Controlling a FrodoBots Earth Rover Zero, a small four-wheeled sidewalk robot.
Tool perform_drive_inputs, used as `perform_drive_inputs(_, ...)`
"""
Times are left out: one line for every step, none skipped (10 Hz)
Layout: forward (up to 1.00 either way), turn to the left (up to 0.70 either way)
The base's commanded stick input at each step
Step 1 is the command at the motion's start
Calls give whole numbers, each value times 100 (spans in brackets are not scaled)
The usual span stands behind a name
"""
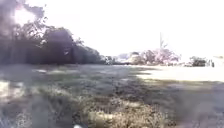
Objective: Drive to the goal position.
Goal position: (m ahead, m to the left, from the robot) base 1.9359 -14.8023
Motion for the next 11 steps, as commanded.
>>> perform_drive_inputs(100,-3)
perform_drive_inputs(100,-2)
perform_drive_inputs(100,-2)
perform_drive_inputs(100,-2)
perform_drive_inputs(100,-3)
perform_drive_inputs(100,-2)
perform_drive_inputs(100,-2)
perform_drive_inputs(100,-3)
perform_drive_inputs(100,-3)
perform_drive_inputs(100,-2)
perform_drive_inputs(100,-2)
